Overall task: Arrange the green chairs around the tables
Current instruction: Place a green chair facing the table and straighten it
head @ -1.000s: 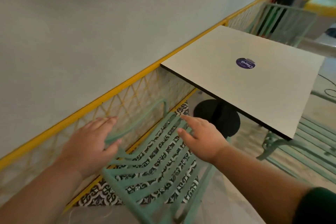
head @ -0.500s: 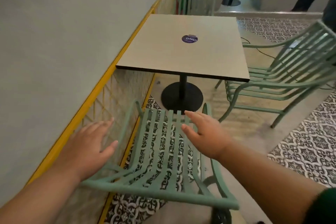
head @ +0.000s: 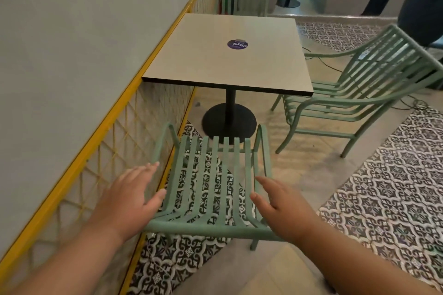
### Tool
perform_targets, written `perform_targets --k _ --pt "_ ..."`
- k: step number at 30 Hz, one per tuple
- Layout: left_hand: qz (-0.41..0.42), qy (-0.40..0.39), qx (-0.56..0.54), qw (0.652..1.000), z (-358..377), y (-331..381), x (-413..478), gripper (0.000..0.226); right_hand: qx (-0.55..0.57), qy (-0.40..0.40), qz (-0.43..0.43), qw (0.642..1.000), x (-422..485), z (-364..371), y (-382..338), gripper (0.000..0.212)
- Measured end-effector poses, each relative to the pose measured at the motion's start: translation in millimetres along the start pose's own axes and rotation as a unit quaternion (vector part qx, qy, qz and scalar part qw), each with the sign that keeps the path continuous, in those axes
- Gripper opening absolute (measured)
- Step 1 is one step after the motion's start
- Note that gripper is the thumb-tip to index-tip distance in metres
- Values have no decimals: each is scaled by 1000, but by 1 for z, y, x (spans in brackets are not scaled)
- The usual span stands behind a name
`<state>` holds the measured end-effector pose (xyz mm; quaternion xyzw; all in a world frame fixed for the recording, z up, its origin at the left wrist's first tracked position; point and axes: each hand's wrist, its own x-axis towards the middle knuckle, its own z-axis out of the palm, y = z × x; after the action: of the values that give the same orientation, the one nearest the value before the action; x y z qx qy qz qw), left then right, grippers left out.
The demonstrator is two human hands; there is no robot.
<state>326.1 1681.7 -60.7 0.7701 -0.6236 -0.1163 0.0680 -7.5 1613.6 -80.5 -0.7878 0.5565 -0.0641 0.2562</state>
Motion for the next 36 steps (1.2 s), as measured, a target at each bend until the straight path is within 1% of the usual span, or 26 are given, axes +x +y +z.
perform_targets --k 4,7,9,10,12,13,16,19,21,25,29,36 --pt "-1 -33 6 999 28 -11 -5 68 12 -10 11 1000 -14 26 4 66" --pt "11 -57 29 998 48 -27 -6 61 14 -7 18 1000 -19 46 5 61" --pt "10 -87 45 995 59 -40 -6 56 0 -29 26 999 -18 60 3 56" --pt "15 -108 57 992 64 -46 -5 59 -17 -43 35 998 -19 65 2 54" --pt "32 -129 78 988 71 -55 -5 77 -87 -54 37 994 -17 76 -2 61" --pt "41 -117 80 989 75 -59 -5 84 -121 -51 36 991 -15 81 -5 66" --pt "63 -76 78 992 88 -67 0 87 -162 -20 67 984 -5 91 -8 77" --pt "83 -96 75 989 92 -75 14 89 -186 -12 84 979 -1 99 -5 82" --pt "106 -105 96 984 92 -80 17 91 -191 -17 79 978 1 100 -3 84" --pt "136 -67 137 979 94 -79 18 94 -207 -31 53 976 5 99 -1 90" --pt "144 -45 139 979 94 -80 20 95 -208 -24 49 976 7 98 -4 97" --pt "144 -18 134 980 94 -86 33 95 -211 -9 48 976 20 99 -8 98"
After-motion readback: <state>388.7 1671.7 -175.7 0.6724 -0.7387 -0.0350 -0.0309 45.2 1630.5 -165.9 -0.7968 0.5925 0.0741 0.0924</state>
